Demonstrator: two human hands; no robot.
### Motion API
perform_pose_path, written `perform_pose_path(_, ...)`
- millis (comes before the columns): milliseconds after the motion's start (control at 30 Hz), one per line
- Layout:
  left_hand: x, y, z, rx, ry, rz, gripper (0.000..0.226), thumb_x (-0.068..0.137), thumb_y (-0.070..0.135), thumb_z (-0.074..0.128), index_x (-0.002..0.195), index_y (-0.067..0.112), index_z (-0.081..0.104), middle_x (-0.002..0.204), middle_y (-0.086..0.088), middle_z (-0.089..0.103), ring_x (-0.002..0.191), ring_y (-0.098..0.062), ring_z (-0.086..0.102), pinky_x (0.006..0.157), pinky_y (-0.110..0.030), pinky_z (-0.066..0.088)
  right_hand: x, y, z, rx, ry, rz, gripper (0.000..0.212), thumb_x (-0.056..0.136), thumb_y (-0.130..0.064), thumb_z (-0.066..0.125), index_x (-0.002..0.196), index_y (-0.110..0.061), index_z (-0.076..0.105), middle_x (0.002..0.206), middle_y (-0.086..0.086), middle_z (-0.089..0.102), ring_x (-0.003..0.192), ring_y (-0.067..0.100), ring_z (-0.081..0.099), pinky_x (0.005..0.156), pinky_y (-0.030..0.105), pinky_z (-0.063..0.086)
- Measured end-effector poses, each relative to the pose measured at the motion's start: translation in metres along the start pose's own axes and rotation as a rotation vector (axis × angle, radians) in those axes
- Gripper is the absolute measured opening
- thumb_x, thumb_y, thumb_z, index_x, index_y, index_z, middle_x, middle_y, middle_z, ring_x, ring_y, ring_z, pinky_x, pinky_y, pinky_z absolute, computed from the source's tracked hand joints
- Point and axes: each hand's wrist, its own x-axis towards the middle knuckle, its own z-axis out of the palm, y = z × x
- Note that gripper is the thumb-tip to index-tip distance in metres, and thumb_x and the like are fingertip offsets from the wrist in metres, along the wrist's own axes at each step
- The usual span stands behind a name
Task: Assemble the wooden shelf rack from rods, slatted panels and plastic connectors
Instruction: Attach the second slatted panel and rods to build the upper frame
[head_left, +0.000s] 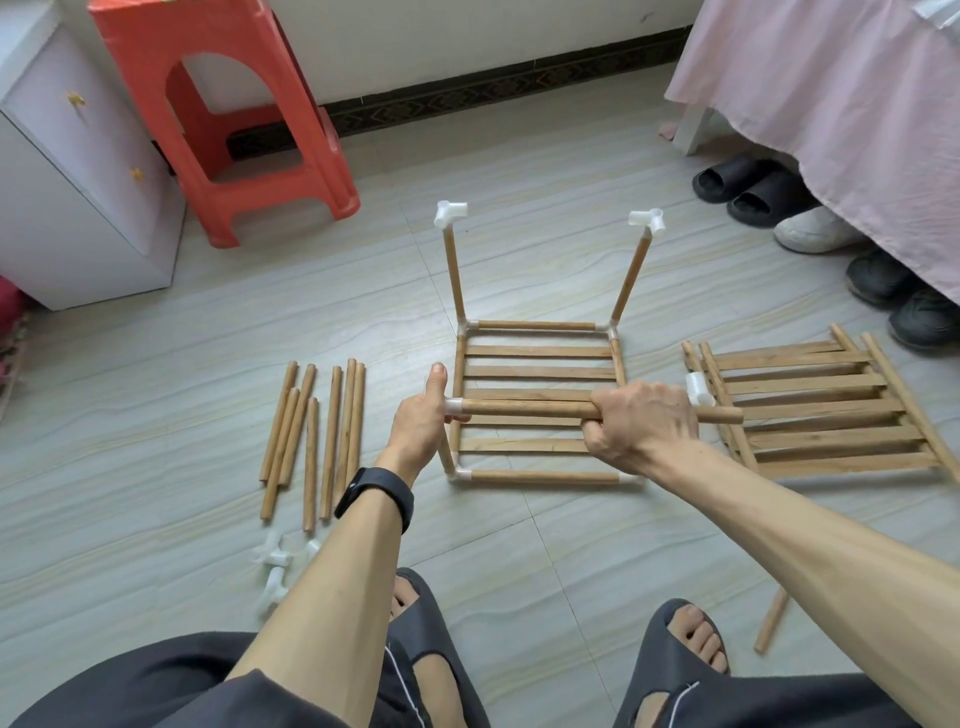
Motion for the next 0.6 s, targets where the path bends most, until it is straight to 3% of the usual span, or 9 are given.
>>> perform_pose_path(100,-0.002,-0.004,-0.003,0.029,-0.034,0.007,0.082,0.101,0.068,0.024,0.073,0.015,0.079,0.077,0.001,0.064,0.079,-0.015,0.052,0.099,-0.044,0.043,0.001,-0.013,0.010,0.056,-0.021,-0.010,0.022,0.072,-0.038,0.038,0.065,-0.020,0.050,0.052,-0.006,0.038,0.047,0.015,0.034,0.053,0.027,0.029)
perform_pose_path(200,-0.004,-0.007,-0.008,0.072,-0.045,0.013,0.085,0.100,0.070,0.024,0.074,0.012,0.080,0.097,-0.009,0.069,0.099,-0.029,0.059,0.103,-0.048,0.042,0.004,-0.017,0.015,0.056,-0.039,-0.030,0.025,0.072,-0.035,0.039,0.064,-0.018,0.056,0.051,-0.006,0.044,0.044,0.012,0.034,0.050,0.025,0.029)
perform_pose_path(267,-0.005,-0.004,-0.011,0.090,-0.047,0.011,0.083,0.101,0.069,0.024,0.077,0.011,0.078,0.099,-0.013,0.071,0.111,-0.036,0.058,0.106,-0.052,0.040,0.006,-0.017,0.012,0.038,-0.046,-0.049,0.023,0.075,-0.035,0.039,0.067,-0.020,0.054,0.052,-0.007,0.044,0.045,0.011,0.035,0.049,0.023,0.024)
perform_pose_path(333,-0.008,0.002,-0.009,0.146,-0.010,0.015,0.077,0.100,0.069,0.022,0.090,0.012,0.074,0.091,-0.006,0.069,0.109,-0.035,0.059,0.101,-0.050,0.044,0.009,-0.016,0.005,0.040,-0.056,-0.053,0.020,0.081,-0.039,0.043,0.073,-0.022,0.051,0.059,-0.006,0.047,0.053,0.017,0.043,0.051,0.026,0.025)
perform_pose_path(400,-0.012,0.007,-0.002,0.335,0.160,0.041,0.064,0.101,0.065,0.024,0.107,0.015,0.063,0.102,-0.005,0.066,0.108,-0.031,0.057,0.096,-0.048,0.045,0.008,-0.009,-0.004,0.117,-0.068,-0.062,0.024,0.083,-0.047,0.046,0.081,-0.024,0.050,0.073,-0.005,0.054,0.073,0.022,0.052,0.066,0.031,0.033)
perform_pose_path(500,-0.023,0.019,0.020,0.733,0.462,0.305,0.035,0.103,0.041,0.037,0.119,0.017,0.056,0.127,-0.013,0.060,0.123,-0.032,0.046,0.100,-0.046,0.036,-0.002,0.019,-0.019,0.277,0.047,-0.038,0.038,0.083,-0.063,0.049,0.097,-0.029,0.058,0.097,-0.012,0.051,0.099,0.015,0.048,0.086,0.036,0.037)
perform_pose_path(533,-0.029,0.025,0.031,0.811,0.460,0.446,0.032,0.103,0.038,0.039,0.122,0.018,0.057,0.130,-0.012,0.060,0.127,-0.030,0.044,0.102,-0.045,0.034,-0.007,0.032,-0.020,0.343,0.147,0.060,0.040,0.084,-0.064,0.049,0.101,-0.029,0.059,0.100,-0.012,0.048,0.100,0.013,0.045,0.085,0.036,0.038)
perform_pose_path(600,-0.042,0.041,0.060,0.874,0.300,0.670,0.037,0.103,0.043,0.039,0.128,0.020,0.056,0.128,-0.006,0.062,0.127,-0.025,0.046,0.106,-0.044,0.033,-0.017,0.056,-0.021,0.551,0.278,0.419,0.043,0.091,-0.062,0.049,0.107,-0.024,0.059,0.105,-0.006,0.055,0.099,0.016,0.047,0.081,0.035,0.037)
